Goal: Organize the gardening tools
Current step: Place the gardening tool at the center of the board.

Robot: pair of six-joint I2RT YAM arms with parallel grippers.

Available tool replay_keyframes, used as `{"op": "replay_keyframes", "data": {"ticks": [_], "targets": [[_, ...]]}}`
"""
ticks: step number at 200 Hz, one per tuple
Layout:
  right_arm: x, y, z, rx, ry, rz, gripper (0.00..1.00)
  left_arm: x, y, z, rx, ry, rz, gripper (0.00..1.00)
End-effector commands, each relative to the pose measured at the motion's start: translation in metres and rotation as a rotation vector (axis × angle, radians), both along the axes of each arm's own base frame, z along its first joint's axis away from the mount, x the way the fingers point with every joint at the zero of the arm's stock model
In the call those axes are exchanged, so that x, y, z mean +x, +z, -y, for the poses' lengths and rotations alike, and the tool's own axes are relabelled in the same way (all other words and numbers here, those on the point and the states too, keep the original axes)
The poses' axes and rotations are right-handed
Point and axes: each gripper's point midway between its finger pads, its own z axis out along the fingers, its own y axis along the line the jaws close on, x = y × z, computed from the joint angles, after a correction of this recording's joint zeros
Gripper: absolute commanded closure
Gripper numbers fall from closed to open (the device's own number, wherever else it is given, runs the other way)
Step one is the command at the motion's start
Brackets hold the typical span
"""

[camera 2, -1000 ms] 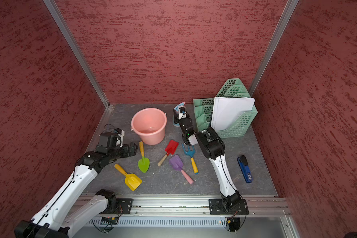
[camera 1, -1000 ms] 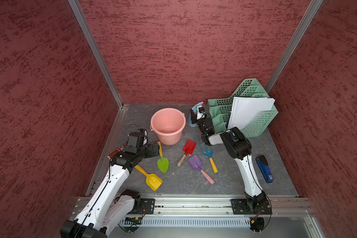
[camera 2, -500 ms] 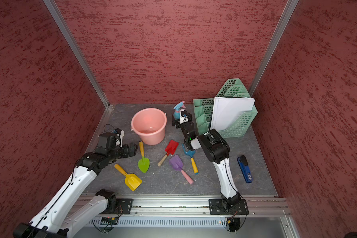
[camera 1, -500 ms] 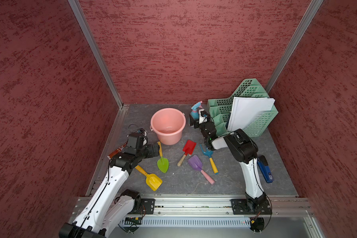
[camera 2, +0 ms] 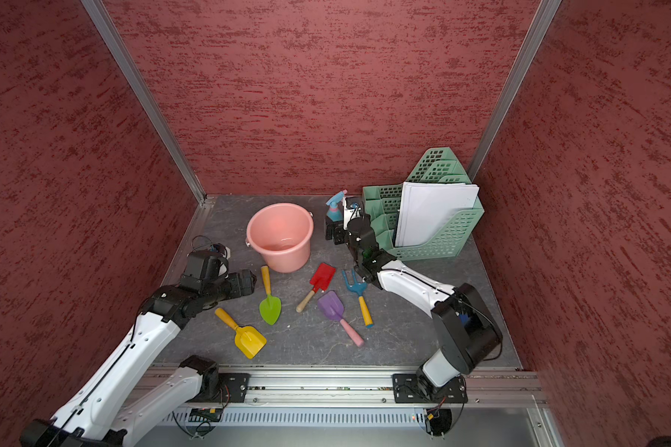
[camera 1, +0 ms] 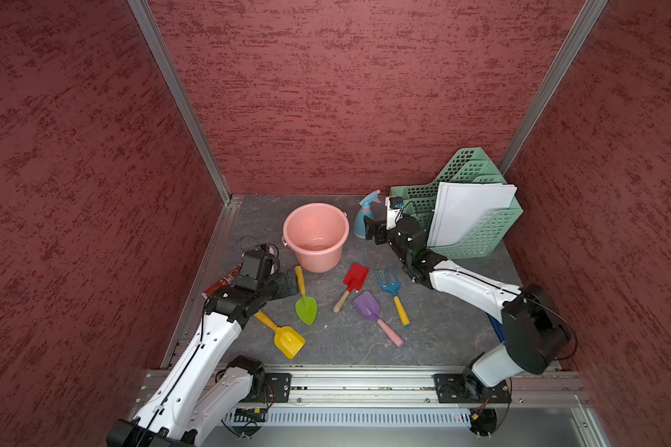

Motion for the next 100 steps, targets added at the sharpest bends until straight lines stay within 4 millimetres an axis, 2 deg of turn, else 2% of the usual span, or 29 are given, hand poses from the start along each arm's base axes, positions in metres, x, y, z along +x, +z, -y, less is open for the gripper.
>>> {"op": "replay_keyframes", "data": {"ticks": [1,16,36,53,78,100], "targets": [[-0.054,-0.044,0.010,-0.090,0.018,-0.311,0.02,-0.006,0.006,-0.005,-0.001,0.049,-0.017,0.00],[-0.081,-0.049,0.017,-0.091,0.033,-0.406,0.02,-0.009,0.003,-0.004,-0.014,0.056,-0.043,0.00],[-0.116,-0.063,0.030,-0.108,0.033,-0.543,0.02,-0.017,-0.006,-0.001,-0.041,0.061,-0.081,0.00],[-0.141,-0.078,0.040,-0.125,0.038,-0.639,0.02,-0.018,-0.005,0.001,-0.040,0.055,-0.079,0.00],[-0.165,-0.108,0.052,-0.172,0.013,-0.783,0.01,-0.017,-0.009,0.004,-0.043,0.050,-0.102,0.00],[-0.173,-0.134,0.053,-0.203,-0.016,-0.876,0.03,-0.016,-0.016,0.007,-0.047,0.041,-0.120,0.00]]}}
